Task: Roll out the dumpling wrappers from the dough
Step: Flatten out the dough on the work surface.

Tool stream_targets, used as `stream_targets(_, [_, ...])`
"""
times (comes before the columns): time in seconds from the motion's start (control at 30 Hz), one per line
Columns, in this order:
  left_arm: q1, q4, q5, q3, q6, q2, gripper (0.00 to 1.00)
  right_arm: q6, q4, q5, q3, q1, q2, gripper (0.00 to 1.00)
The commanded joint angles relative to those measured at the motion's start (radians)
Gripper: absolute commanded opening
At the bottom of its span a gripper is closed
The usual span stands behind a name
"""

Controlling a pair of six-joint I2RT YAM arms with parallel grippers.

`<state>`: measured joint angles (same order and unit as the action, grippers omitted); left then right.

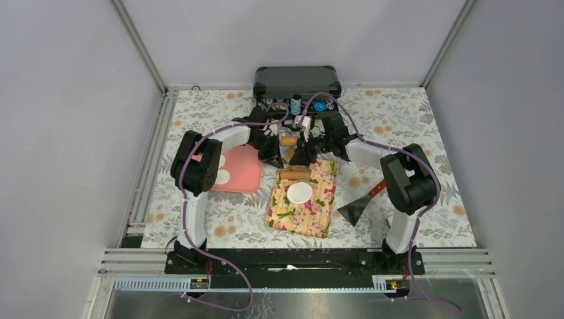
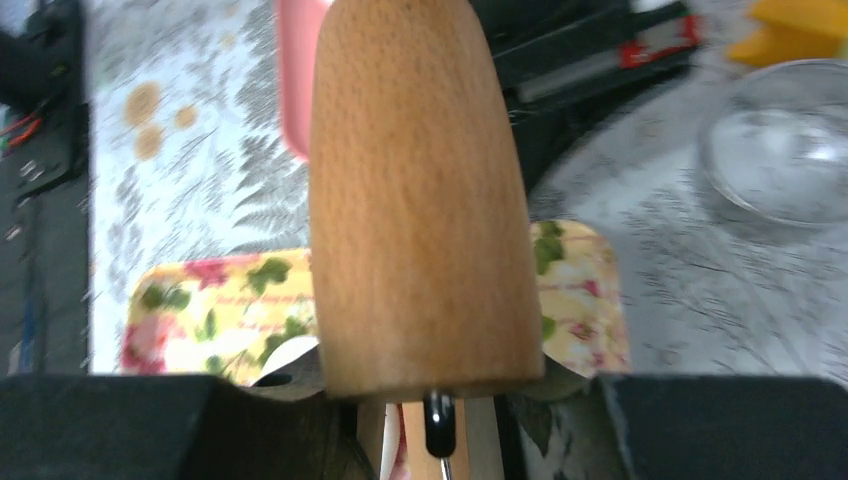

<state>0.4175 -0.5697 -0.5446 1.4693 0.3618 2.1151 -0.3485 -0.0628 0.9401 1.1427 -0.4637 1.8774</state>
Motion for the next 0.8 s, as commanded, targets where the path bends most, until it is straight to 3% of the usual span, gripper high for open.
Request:
stream_targets(0.0, [-0.022,0.050,0.071,-0.024,0.027,-0.039,0.00,0.192,-0.285,-0.253,-0.038,0.029,-0.108,0.00])
stream_targets(0.27, [-0.024,0.063,0.067,-0.035,0.034,-0.047,0.00,0.293,-0.170,-0.163,-0.005,0.060,-0.246,0.00])
stream_targets(0.53, [-0.025,0.079,0.062,-0.045,0.046,-0.049,0.00,0.703,-0.609,-0.054,-0.351,0.057,-0.318,0.00])
stream_targets(0.77, [-0.026,0.080,0.064,-0.048,0.045,-0.055,0.00,0.799,-0.668,-0.015,-0.452,0.056,-0.235,0.00])
